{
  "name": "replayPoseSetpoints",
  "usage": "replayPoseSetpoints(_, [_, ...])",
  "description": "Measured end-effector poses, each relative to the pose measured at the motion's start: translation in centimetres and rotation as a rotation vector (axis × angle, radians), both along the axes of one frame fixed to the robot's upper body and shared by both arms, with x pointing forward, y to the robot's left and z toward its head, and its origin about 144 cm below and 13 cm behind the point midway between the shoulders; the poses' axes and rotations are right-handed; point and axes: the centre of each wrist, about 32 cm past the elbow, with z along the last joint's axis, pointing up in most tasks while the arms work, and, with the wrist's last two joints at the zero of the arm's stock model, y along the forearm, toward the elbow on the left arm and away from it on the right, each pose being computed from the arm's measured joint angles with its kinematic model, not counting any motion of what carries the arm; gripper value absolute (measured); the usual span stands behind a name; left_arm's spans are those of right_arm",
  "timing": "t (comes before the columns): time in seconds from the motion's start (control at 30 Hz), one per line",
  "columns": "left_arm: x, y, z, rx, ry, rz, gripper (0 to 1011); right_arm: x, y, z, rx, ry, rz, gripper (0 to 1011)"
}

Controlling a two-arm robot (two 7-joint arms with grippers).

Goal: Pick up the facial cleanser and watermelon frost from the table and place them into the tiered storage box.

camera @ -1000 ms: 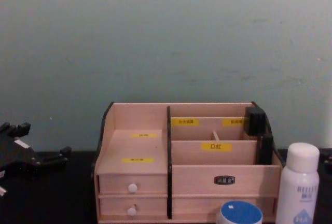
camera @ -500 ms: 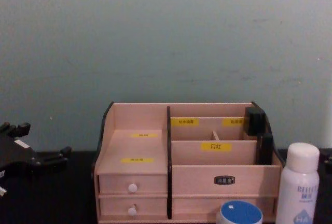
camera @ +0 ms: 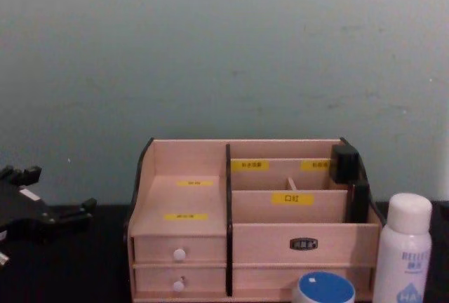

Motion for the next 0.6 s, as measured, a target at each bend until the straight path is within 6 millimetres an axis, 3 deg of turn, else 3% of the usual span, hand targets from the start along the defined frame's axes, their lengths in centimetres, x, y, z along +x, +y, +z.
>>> replayPoseSetpoints(0.6, [0.0,0.0,0.0,0.0,0.0,0.0,1001,-5.0,-2.4,1.6,0.031,0.121,0.098,1000])
